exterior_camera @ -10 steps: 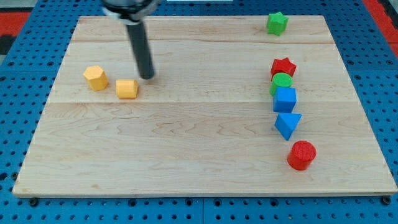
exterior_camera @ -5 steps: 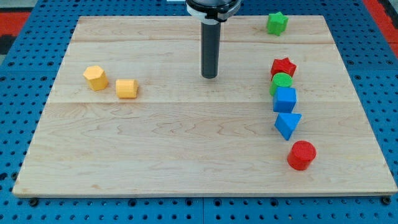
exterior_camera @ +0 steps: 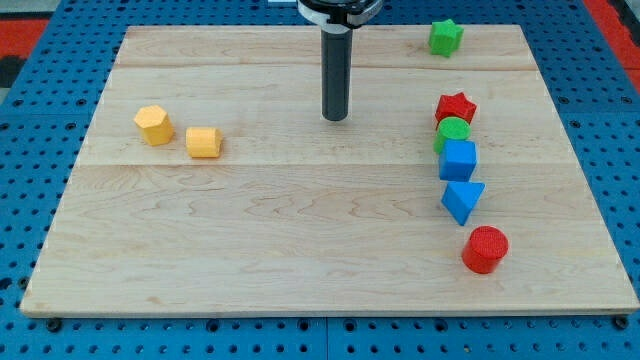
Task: Drag the red star parallel to the green star
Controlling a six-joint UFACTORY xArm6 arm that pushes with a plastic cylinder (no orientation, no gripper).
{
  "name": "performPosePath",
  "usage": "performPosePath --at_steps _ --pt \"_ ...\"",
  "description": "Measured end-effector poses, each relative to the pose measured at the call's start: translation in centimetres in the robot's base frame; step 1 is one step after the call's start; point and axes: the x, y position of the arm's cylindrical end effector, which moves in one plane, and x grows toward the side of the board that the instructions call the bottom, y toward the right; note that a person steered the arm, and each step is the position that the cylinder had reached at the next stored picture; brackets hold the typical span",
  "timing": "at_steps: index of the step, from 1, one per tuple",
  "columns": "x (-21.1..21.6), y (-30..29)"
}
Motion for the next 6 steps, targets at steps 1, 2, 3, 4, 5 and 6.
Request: performPosePath --at_steps 1,2,3,4,5,6 --pt "0.0 0.0" --pt "-0.1 0.5" --pt "-4.2 5.1" --pt "-6.3 8.1" --pt "-5.5 15.2" --pt "-2.9 23.3"
